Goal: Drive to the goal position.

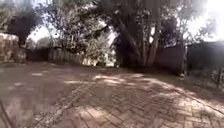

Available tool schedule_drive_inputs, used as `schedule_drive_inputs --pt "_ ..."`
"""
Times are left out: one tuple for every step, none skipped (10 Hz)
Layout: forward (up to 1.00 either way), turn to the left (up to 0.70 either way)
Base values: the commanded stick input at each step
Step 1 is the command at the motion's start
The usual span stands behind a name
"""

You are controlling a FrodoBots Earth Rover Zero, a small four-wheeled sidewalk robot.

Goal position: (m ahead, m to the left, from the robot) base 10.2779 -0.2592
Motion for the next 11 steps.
schedule_drive_inputs --pt "0.70 0.00" --pt "0.70 0.00" --pt "0.70 0.00" --pt "0.70 0.00" --pt "0.70 0.00" --pt "0.70 0.00" --pt "0.70 0.00" --pt "0.70 0.00" --pt "0.70 0.00" --pt "0.70 0.00" --pt "0.70 0.00"
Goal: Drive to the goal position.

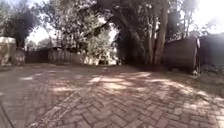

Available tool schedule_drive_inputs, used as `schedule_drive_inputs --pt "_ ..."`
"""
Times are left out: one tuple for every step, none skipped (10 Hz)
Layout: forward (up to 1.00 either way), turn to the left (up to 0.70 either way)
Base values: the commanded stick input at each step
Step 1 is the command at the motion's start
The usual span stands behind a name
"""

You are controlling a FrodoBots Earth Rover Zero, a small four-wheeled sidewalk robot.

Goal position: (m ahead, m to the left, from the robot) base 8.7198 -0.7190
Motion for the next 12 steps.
schedule_drive_inputs --pt "0.70 0.00" --pt "0.70 0.00" --pt "0.70 0.00" --pt "0.70 0.00" --pt "0.70 0.00" --pt "0.70 0.00" --pt "0.70 0.00" --pt "0.70 0.00" --pt "0.70 0.00" --pt "0.70 0.00" --pt "0.70 0.00" --pt "0.70 0.00"
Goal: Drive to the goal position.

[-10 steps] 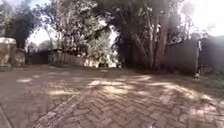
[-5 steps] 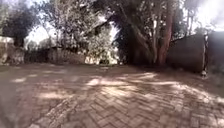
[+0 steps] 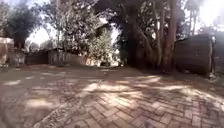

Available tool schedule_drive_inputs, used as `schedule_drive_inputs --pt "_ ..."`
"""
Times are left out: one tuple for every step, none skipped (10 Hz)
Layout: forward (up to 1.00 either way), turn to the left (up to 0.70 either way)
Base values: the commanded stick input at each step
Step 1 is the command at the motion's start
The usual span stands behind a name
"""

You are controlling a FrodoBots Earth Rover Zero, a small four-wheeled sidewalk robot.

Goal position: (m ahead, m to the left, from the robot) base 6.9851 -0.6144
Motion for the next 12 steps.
schedule_drive_inputs --pt "0.70 0.00" --pt "0.70 0.00" --pt "0.70 0.00" --pt "0.70 0.00" --pt "0.70 0.00" --pt "0.70 0.00" --pt "0.68 -0.30" --pt "0.68 -0.34" --pt "0.68 -0.34" --pt "0.68 -0.34" --pt "0.68 -0.34" --pt "0.68 -0.34"
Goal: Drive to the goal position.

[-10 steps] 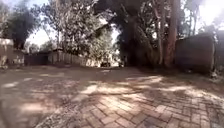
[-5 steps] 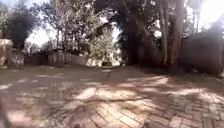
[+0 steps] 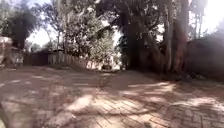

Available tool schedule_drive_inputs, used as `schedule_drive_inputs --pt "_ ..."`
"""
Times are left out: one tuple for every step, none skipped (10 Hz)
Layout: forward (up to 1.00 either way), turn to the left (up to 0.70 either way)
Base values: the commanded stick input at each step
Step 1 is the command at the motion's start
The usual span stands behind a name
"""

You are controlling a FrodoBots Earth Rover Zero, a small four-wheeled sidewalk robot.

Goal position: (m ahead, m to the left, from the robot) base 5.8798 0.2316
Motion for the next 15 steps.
schedule_drive_inputs --pt "0.68 -0.34" --pt "0.68 -0.24" --pt "0.68 -0.06" --pt "0.68 0.00" --pt "0.68 0.00" --pt "0.68 0.00" --pt "0.68 0.00" --pt "0.68 0.00" --pt "0.68 0.00" --pt "0.68 0.00" --pt "0.68 0.00" --pt "0.68 0.00" --pt "0.68 0.00" --pt "0.68 0.00" --pt "0.68 0.00"
